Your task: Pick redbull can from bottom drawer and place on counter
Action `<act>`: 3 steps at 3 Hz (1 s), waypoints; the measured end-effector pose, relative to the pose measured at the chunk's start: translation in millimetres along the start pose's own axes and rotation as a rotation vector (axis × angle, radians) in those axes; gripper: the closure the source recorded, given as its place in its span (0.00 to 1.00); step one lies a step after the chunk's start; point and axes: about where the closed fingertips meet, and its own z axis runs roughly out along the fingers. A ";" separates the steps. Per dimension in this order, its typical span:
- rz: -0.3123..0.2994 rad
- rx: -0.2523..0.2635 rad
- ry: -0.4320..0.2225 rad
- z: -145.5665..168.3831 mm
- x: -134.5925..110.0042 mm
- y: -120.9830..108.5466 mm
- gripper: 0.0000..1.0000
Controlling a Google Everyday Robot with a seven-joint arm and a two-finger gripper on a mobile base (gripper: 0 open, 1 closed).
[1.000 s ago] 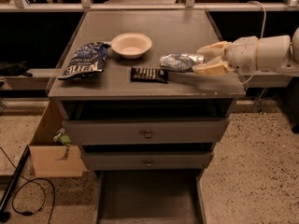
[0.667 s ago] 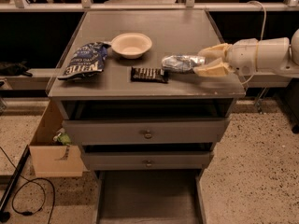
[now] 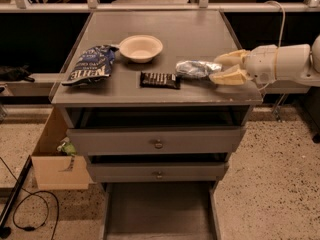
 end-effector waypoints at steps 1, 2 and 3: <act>0.000 0.000 0.000 0.0 0.0 0.0 0.50; 0.000 0.000 0.000 0.1 0.0 0.0 0.27; 0.000 0.000 0.000 0.1 0.0 0.0 0.04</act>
Offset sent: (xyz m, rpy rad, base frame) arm 0.0000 0.0000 0.0000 0.0000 0.0000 0.0000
